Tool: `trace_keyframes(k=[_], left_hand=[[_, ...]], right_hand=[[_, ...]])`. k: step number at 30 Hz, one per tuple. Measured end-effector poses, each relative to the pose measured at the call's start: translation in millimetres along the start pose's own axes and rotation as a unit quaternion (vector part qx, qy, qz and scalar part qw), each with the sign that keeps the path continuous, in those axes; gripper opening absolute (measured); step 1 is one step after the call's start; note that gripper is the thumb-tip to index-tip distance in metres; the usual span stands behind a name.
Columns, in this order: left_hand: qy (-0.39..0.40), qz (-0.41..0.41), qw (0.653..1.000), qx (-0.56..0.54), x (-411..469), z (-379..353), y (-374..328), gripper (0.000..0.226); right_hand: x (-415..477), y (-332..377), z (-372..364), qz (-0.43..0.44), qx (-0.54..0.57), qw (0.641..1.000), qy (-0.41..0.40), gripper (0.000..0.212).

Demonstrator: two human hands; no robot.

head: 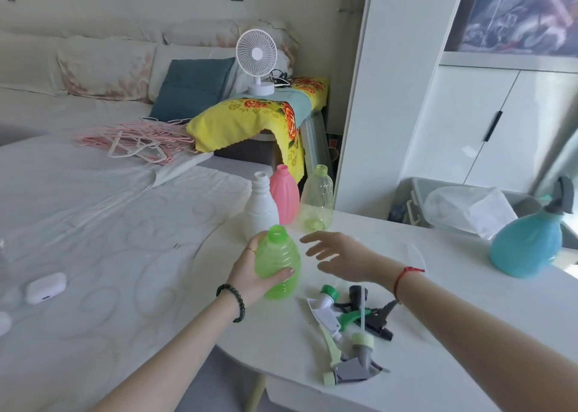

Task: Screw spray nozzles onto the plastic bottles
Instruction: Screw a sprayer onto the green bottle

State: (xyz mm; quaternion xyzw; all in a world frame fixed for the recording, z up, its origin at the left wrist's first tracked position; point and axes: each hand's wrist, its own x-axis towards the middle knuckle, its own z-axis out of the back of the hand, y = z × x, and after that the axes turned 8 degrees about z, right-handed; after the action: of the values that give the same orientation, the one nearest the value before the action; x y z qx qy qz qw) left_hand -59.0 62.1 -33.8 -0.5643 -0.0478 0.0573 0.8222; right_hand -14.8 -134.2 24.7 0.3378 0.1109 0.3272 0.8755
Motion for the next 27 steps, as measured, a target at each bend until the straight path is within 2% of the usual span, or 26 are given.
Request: trace_keyframes(k=[6,11,17,22,25,27], left_hand=[[0.028,0.002,1.0,0.003,-9,-26,-10,0.073],[0.034,0.003,0.999,0.005,-10,-32,-13,0.073],[0.039,0.0,0.999,0.016,-9,-46,-19,0.077],[0.042,-0.005,0.999,0.016,-8,-55,-21,0.074],[0.039,-0.011,0.999,0.021,-5,-59,-21,0.078],[0.038,-0.01,0.999,0.021,-4,-59,-21,0.079]], right_hand=[[-59,-23,46,-0.021,-0.079,0.996,-0.022,0.038],[-104,-52,67,-0.071,-0.089,0.991,-0.068,0.038],[-139,-77,60,-0.106,-0.17,0.979,-0.024,0.042],[-127,-55,33,0.002,-0.172,0.984,-0.055,0.031],[-99,-37,6,0.069,-0.175,0.982,-0.022,0.031],[-78,-33,-14,0.065,-0.234,0.97,0.008,0.037]])
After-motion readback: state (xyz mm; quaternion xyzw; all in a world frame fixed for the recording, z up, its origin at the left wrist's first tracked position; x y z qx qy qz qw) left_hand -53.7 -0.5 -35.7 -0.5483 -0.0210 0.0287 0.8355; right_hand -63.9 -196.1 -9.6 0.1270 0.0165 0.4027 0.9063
